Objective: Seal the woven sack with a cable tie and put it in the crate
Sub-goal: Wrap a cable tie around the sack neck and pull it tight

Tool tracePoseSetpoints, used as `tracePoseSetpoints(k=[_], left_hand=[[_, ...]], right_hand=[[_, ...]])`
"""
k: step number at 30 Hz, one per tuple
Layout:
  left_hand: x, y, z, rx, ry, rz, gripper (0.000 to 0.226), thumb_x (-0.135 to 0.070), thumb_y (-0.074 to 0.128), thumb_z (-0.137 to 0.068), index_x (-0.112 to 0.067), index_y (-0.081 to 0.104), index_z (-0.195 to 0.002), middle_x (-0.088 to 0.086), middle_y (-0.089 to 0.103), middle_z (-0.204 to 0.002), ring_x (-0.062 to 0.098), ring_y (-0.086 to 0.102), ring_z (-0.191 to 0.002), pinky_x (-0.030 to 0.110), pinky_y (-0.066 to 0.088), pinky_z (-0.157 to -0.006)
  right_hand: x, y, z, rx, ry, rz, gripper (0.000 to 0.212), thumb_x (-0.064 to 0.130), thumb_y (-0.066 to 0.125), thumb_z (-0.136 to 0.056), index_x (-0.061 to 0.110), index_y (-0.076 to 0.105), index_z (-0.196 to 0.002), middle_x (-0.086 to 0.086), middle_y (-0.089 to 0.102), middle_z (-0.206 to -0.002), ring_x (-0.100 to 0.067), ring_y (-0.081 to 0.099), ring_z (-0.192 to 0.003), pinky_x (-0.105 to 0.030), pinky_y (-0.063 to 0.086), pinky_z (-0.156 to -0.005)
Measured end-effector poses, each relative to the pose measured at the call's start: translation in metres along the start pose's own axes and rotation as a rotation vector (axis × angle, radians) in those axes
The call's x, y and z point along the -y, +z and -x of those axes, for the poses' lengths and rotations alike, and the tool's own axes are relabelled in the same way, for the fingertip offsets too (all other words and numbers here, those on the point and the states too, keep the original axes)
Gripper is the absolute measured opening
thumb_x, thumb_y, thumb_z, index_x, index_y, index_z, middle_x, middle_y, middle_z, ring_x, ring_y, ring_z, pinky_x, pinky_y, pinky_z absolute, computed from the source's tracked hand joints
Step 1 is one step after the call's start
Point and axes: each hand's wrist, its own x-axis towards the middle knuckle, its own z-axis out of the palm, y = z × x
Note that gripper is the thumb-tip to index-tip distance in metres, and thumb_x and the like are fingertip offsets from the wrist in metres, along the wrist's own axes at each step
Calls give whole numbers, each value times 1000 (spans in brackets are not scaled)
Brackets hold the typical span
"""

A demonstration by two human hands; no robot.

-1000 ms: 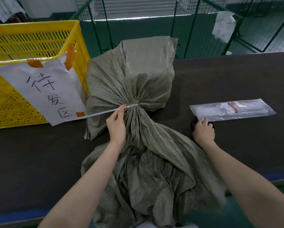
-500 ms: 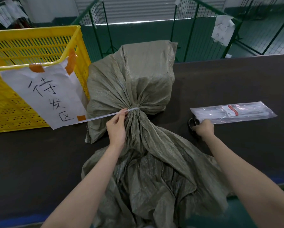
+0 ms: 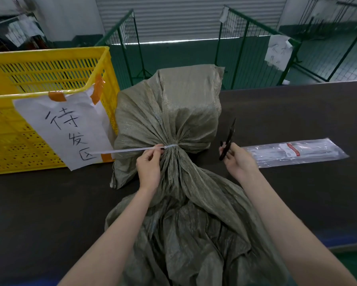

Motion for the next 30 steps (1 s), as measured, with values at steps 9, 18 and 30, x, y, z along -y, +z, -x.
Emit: tracePoseSetpoints(k=[9,18,30], left_hand=[[-16,-11,-18,-26,49,-21,18,-10,53,-95,-15,68,-87,5,67,-82,16,62,-83,39,51,-85],[-31,-29,-30,-49,75,-33,23,-15,55,-95,-23,69,-78,7,66,-82,20,60,-83,34,48,-80],[-43,-48,-28,-27,157,-78,25,-18,56,-95,-30,68,-77,1,68,-86,15,61,-90,29,46,-85]], right_hand=[[2,14,36,350,-164,347,10,8,68,-80,3,59,-81,-1,41,-66,-8,40,-46,-19,32,-44],[3,10,45,641,106,481,71,51,86,-48,1,58,-89,-1,45,-63,-10,33,-46,-23,25,-48],[-12,9,39,543,-976,2163,68,72,51,-70,16,49,-108,-1,52,-104,-27,55,-94,-36,41,-85]])
